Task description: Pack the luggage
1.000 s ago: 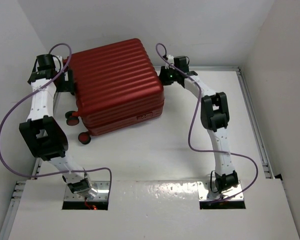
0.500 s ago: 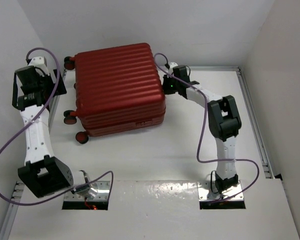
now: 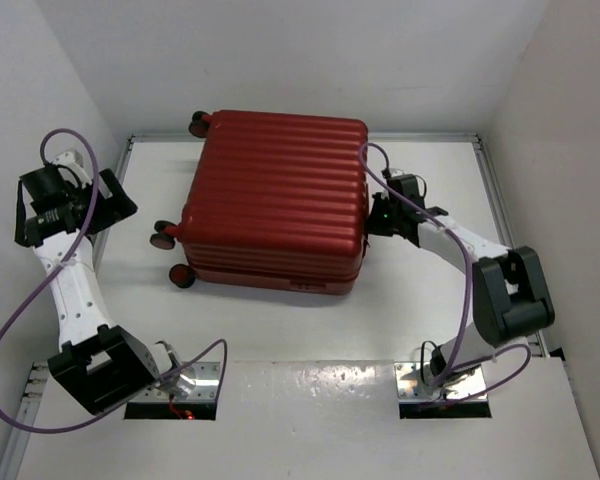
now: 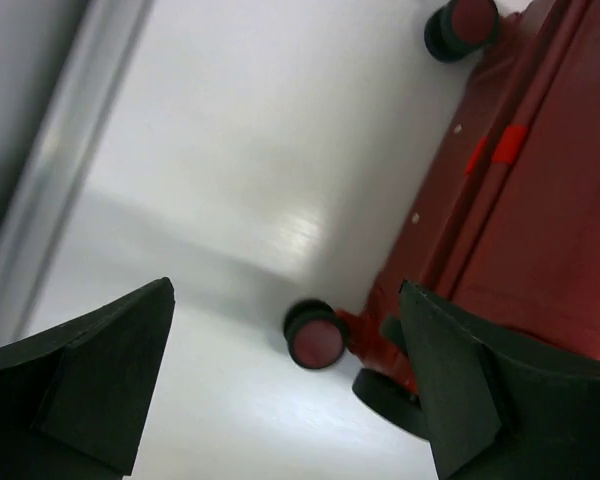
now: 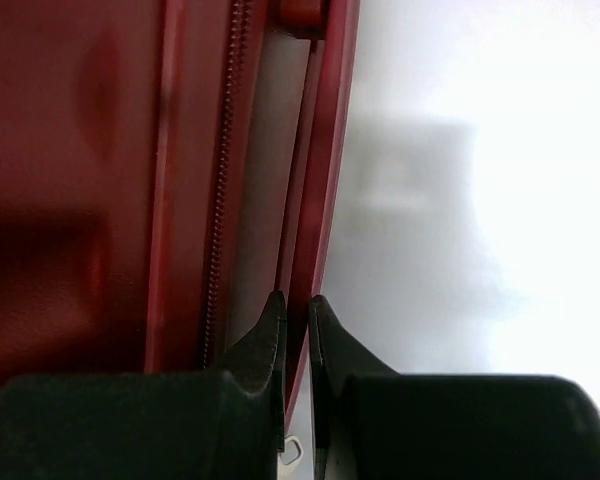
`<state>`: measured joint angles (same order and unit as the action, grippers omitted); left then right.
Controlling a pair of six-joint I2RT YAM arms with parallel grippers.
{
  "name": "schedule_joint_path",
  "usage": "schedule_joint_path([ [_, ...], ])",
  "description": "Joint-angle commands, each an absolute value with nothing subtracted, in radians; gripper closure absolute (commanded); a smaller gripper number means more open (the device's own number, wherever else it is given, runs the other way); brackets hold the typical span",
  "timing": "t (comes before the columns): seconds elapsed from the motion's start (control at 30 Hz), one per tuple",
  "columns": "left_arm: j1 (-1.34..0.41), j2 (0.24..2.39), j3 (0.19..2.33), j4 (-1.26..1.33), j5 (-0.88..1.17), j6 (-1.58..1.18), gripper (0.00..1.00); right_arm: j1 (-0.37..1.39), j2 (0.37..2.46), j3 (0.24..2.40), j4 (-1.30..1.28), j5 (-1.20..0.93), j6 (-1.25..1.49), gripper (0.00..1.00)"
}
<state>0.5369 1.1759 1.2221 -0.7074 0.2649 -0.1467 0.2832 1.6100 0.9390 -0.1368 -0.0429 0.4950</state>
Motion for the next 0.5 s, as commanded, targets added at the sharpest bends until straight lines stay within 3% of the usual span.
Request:
schedule_joint_path([
  [0.0, 0.577, 1.181, 1.269, -0.840, 0.379, -0.290, 0.03, 0.258, 1.541, 0.807, -0.428, -0.018, 0.563, 1.00],
  [0.1, 0.597, 1.171, 1.259, -0.909, 0.509, -0.316, 0.11, 0.313, 1.502, 0.776, -0.390, -0.046, 0.523, 1.00],
  [0.17, 0.597, 1.145, 1.239, -0.989, 0.659, -0.258, 0.24, 0.327, 1.483, 0.744, -0.353, -0.087, 0.502, 1.00],
  [0.2, 0.597, 1.119, 1.223, -1.059, 0.717, -0.170, 0.38, 0.336, 1.477, 0.742, -0.342, -0.090, 0.486, 1.00],
  [0.23, 0.597, 1.118, 1.223, -1.060, 0.718, -0.117, 0.39, 0.336, 1.474, 0.742, -0.342, -0.092, 0.486, 1.00],
  [0.27, 0.597, 1.091, 1.223, -1.139, 0.718, -0.013, 0.56, 0.340, 1.471, 0.747, -0.347, -0.106, 0.477, 1.00],
  [0.37, 0.597, 1.052, 1.245, -1.276, 0.704, 0.151, 0.93, 0.354, 1.434, 0.741, -0.347, -0.110, 0.462, 1.00],
  [0.4, 0.583, 1.020, 1.246, -1.267, 0.704, 0.138, 1.00, 0.356, 1.427, 0.735, -0.338, -0.110, 0.459, 1.00],
  [0.47, 0.539, 0.997, 1.269, -1.285, 0.778, 0.193, 1.00, 0.362, 1.401, 0.721, -0.334, -0.130, 0.460, 1.00],
])
